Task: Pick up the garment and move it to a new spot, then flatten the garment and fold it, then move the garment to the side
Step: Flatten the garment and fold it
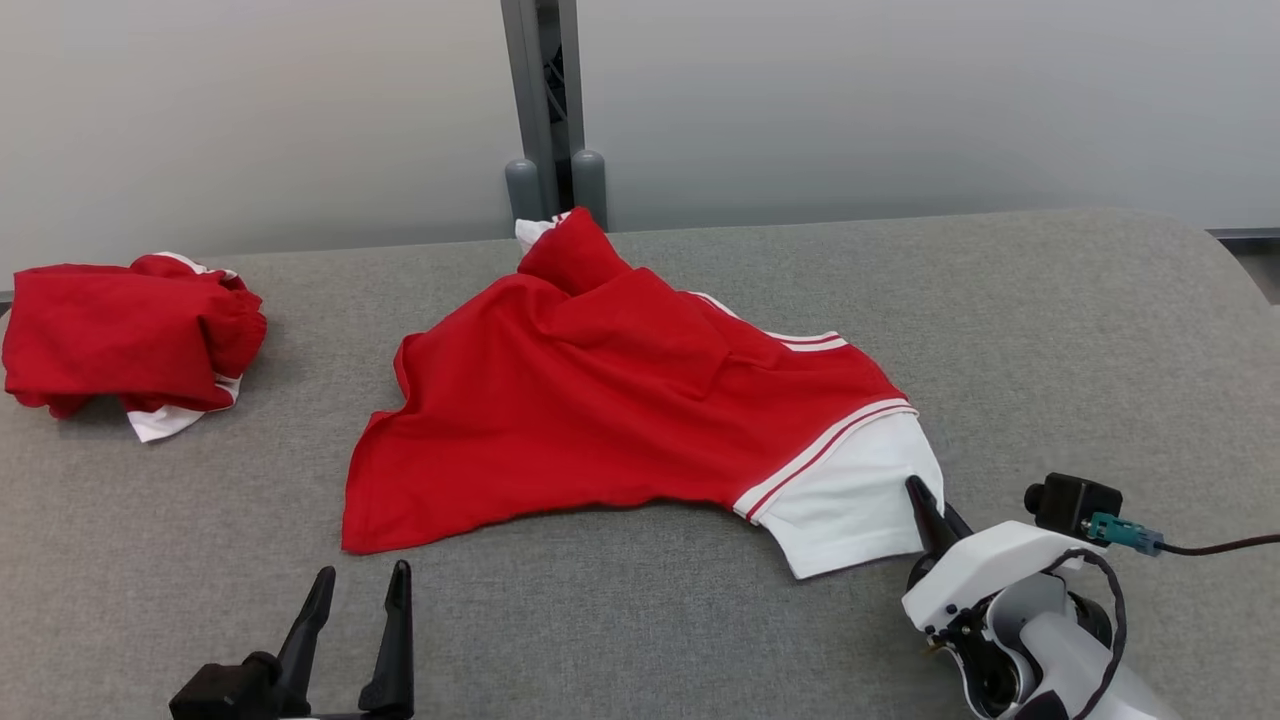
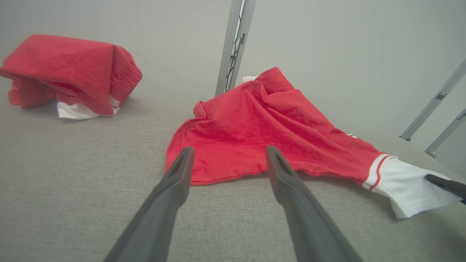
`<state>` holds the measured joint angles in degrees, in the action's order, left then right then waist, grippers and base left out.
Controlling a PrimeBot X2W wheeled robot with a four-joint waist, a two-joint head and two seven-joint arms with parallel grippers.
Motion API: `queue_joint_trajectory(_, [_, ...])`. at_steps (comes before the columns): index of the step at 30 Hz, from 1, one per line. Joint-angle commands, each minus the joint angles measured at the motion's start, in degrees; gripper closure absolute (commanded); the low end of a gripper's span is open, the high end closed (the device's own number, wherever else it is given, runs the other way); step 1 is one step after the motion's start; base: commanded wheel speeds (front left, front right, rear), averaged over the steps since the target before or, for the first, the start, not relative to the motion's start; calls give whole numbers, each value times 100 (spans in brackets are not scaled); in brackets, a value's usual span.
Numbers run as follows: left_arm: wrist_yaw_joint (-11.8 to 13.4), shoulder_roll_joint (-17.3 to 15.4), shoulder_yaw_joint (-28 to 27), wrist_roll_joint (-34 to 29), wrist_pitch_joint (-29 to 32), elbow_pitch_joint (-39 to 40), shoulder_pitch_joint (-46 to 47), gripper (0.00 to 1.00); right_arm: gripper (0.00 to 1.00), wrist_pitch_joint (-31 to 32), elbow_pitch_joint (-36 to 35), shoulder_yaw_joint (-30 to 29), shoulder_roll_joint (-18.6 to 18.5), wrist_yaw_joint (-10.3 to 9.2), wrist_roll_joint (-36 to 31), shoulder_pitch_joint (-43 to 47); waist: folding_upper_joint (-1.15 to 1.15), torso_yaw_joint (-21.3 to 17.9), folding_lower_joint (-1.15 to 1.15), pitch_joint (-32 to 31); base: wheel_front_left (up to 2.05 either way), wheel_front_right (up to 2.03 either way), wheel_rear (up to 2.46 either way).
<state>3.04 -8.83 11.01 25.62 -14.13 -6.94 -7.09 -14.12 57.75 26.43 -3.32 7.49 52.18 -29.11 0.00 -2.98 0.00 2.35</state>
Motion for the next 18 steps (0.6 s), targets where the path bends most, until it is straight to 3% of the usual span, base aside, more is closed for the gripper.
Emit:
queue_joint_trajectory(1, [-44, -25, -27, 72, 33, -39, 106, 0, 100, 29, -62, -45, -65, 1, -82, 35, 0, -41, 0, 15, 0, 0, 0])
queue_joint_trajectory(8, [-78, -57, -69, 324, 412, -353, 253, 0, 100, 194, -473, -481, -243, 1, -495, 282, 0, -160, 0, 87, 0, 0, 0])
queue_joint_trajectory(18, [-117, -169, -51, 638, 1338, -1245, 998, 0, 100, 696, -1479, -1322, -128, 1, -1323, 745, 0, -224, 0, 279, 0, 0, 0])
